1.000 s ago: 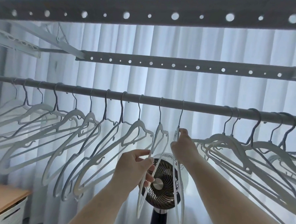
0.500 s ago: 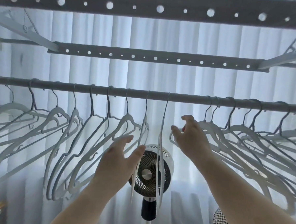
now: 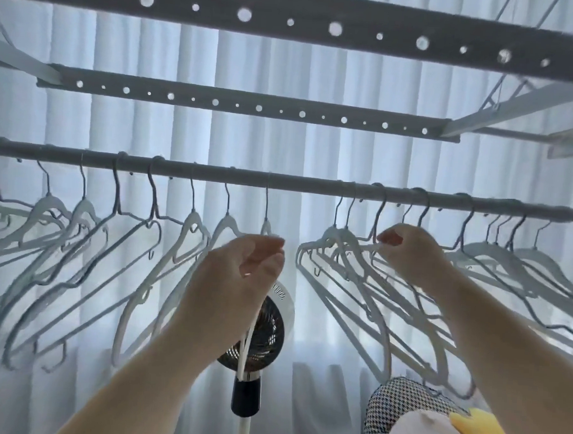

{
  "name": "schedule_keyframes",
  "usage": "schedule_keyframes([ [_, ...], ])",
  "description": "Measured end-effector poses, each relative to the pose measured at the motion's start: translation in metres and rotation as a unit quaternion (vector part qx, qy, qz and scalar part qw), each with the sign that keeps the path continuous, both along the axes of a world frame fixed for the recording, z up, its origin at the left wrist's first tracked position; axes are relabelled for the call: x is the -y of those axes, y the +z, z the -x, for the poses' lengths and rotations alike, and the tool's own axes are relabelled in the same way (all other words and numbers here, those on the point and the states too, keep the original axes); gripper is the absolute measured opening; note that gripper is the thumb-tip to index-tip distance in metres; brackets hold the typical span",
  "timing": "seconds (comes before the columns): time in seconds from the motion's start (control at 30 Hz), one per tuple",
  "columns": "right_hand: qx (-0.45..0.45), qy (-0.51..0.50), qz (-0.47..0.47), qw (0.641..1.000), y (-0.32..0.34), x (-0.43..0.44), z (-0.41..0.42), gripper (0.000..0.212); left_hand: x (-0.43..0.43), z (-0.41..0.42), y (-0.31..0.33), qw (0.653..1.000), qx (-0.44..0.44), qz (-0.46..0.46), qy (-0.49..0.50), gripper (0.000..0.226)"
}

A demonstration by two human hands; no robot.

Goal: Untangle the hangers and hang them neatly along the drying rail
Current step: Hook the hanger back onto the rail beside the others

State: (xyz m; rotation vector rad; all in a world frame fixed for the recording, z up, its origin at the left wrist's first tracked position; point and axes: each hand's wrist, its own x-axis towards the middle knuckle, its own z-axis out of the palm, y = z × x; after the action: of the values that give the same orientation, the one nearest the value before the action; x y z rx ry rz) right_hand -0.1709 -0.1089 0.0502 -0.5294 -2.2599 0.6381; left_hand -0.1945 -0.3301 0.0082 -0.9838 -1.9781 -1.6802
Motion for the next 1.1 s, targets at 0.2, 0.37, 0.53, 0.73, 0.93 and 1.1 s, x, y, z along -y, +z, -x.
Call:
schedule_keyframes([
  [0.2, 0.058, 0.147, 0.133, 0.978, -0.019, -0.013, 0.003, 0.027, -0.068, -0.023, -0.011, 0.997, 0.072, 0.034, -0.009, 0.020],
  [0.37, 0.078, 0.221, 0.183, 0.955, -0.029, -0.015, 0.012, 0.039, -0.098, -0.017, -0.027, 0.981, 0.181, 0.059, 0.035, 0.044],
  [0.53, 0.065, 0.276, 0.207, 0.936, -0.035, -0.012, 0.016, 0.045, -0.117, -0.017, -0.034, 0.972, 0.231, 0.004, 0.044, 0.041],
  [0.73, 0.045, 0.278, 0.171, 0.944, -0.034, -0.018, 0.013, 0.047, -0.123, -0.016, -0.036, 0.965, 0.248, -0.052, 0.066, 0.009],
  [0.93, 0.024, 0.264, 0.172, 0.949, -0.039, -0.022, 0.020, 0.050, -0.117, -0.012, -0.037, 0.963, 0.245, -0.035, 0.106, 0.016],
  [1.1, 0.023, 0.257, 0.175, 0.950, -0.041, -0.017, 0.026, 0.049, -0.107, -0.008, -0.036, 0.965, 0.230, -0.029, 0.123, 0.022],
])
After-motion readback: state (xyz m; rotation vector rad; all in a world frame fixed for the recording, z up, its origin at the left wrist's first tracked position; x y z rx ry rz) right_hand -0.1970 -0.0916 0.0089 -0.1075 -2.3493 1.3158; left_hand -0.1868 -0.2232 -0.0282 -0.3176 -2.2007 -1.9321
